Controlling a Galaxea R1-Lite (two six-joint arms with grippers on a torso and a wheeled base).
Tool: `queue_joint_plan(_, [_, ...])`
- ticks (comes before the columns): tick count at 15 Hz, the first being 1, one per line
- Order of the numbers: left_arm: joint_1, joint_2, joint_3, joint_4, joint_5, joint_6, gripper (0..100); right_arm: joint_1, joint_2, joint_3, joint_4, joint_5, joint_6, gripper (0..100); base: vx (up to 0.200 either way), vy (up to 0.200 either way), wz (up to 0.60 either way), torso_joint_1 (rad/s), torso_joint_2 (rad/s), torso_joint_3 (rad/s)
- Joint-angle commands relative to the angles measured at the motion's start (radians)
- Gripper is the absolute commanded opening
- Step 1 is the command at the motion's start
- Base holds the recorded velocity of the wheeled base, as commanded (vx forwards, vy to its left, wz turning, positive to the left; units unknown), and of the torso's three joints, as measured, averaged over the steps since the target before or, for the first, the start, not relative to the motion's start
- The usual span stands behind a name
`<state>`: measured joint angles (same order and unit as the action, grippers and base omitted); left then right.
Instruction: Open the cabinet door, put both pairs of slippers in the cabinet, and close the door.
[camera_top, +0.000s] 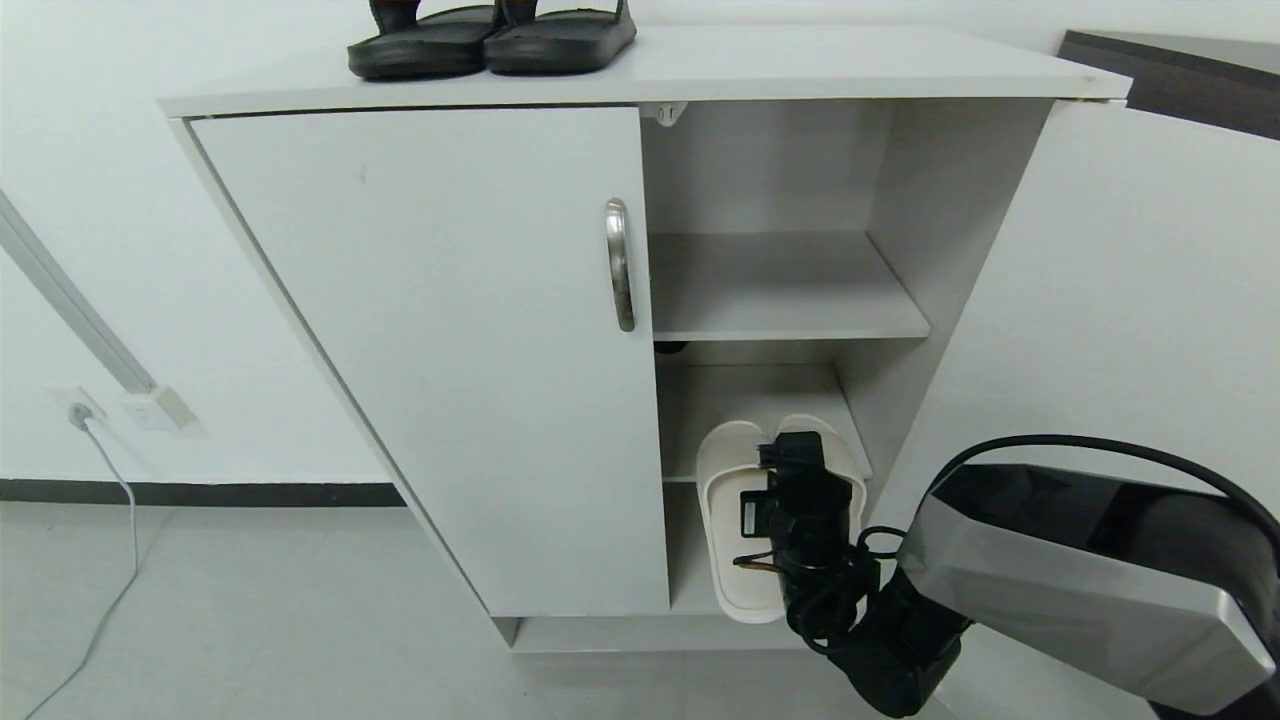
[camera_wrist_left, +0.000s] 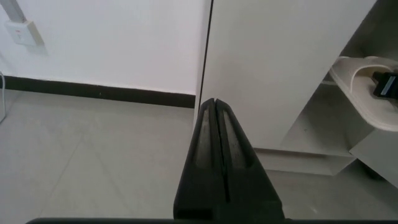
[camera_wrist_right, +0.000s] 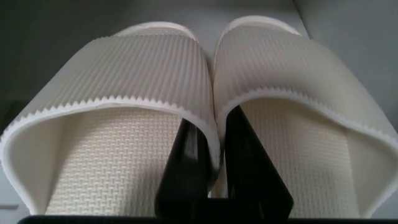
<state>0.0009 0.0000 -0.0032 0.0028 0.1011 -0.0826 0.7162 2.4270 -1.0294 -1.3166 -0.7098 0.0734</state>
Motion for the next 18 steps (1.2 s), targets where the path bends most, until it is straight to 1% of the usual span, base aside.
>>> queue_joint_plan(1, [0.001, 0.002, 0.0, 0.0, 0.002, -0.002, 0, 0.0, -0.003, 0.008, -0.016, 0.016, 0.002, 0, 0.2, 0.0, 0.0, 0.007, 0.0, -0.002])
queue_joint_plan(2, [0.001, 0.002, 0.002, 0.0, 0.002, -0.003, 0, 0.0, -0.002, 0.017, -0.026, 0.043, 0.002, 0, 0.2, 0.0, 0.0, 0.002, 0.0, 0.002])
queue_joint_plan(5, [0.001, 0.002, 0.0, 0.0, 0.002, -0.003, 0, -0.02, 0.021, -0.011, -0.02, 0.056, 0.003, 0, 0.0, 0.0, 0.0, 0.0, 0.0, 0.0])
queue_joint_plan(9, [0.001, 0.002, 0.002, 0.0, 0.002, -0.003, 0, -0.052, 0.07, -0.132, 0.046, 0.061, 0.003, 0, 0.0, 0.0, 0.0, 0.0, 0.0, 0.0])
queue_joint_plan(13, [0.001, 0.002, 0.002, 0.0, 0.002, -0.005, 0, -0.075, 0.116, -0.285, 0.177, 0.09, 0.003, 0, 0.0, 0.0, 0.0, 0.0, 0.0, 0.0])
queue_joint_plan(14, [0.001, 0.002, 0.002, 0.0, 0.002, -0.006, 0, -0.08, 0.118, -0.298, 0.192, 0.098, 0.003, 0, 0.0, 0.0, 0.0, 0.0, 0.0, 0.0])
queue_joint_plan(15, [0.001, 0.002, 0.0, 0.0, 0.002, -0.006, 0, -0.087, 0.126, -0.34, 0.235, 0.11, 0.003, 0, 0.0, 0.0, 0.0, 0.0, 0.0, 0.0])
queue_joint_plan(16, [0.001, 0.002, 0.002, 0.0, 0.002, -0.006, 0, -0.095, 0.135, -0.374, 0.255, 0.11, 0.003, 0, 0.0, 0.0, 0.0, 0.0, 0.0, 0.0])
queue_joint_plan(17, [0.001, 0.002, 0.002, 0.0, 0.002, -0.006, 0, -0.095, 0.135, -0.374, 0.255, 0.11, 0.003, 0, 0.0, 0.0, 0.0, 0.0, 0.0, 0.0])
queue_joint_plan(18, [0.001, 0.002, 0.002, 0.0, 0.002, -0.006, 0, -0.107, 0.15, -0.433, 0.286, 0.113, 0.002, 0, 0.0, 0.0, 0.0, 0.0, 0.0, 0.0])
